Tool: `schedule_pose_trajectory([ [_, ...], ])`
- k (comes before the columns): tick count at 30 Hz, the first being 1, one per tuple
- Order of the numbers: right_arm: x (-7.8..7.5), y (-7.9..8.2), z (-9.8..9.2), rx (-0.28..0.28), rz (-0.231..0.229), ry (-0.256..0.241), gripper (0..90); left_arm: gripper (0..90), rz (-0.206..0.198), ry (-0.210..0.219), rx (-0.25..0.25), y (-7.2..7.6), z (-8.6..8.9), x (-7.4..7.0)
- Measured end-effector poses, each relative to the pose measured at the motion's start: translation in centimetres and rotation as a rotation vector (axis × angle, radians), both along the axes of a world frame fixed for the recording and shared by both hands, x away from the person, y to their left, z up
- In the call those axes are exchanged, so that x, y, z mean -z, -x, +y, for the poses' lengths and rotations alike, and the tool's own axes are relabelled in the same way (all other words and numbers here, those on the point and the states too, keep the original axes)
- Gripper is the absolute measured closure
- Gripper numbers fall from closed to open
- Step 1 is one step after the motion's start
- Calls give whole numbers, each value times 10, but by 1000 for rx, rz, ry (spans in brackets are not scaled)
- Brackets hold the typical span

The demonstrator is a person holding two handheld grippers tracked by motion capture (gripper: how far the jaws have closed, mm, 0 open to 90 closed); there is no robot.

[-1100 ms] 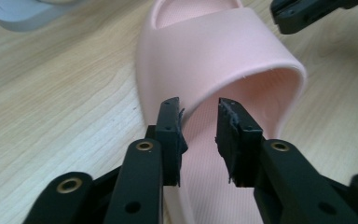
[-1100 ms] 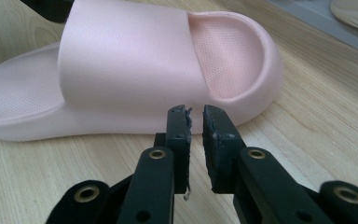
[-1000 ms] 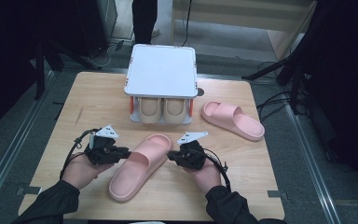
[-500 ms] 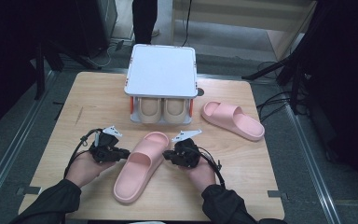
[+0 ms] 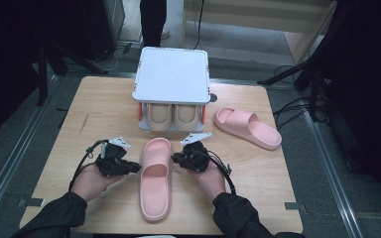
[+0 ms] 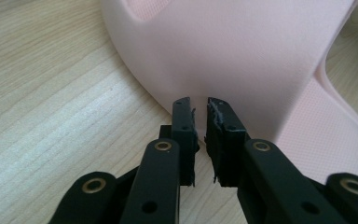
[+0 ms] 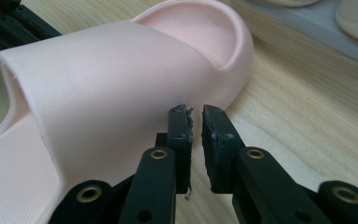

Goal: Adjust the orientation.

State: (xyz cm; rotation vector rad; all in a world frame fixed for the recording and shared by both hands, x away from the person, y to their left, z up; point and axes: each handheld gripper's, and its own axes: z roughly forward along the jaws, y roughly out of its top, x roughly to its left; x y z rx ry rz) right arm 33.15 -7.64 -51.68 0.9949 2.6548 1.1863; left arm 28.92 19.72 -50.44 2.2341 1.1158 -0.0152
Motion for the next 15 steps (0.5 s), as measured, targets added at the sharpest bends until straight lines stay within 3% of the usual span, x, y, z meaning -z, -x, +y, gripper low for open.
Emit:
schedule_pose_trajectory([
  [5,-2,-1,-5,5,-15,0,769,713,-22,30,-50,-3,14,-6],
  [10,-10,-2,-17,0,-11,-53,685,563,-44,63,-79,-3,24,-10],
  [15,-18,1,-27,-22,-34,-78,647,498,-48,84,-97,-6,32,-12],
])
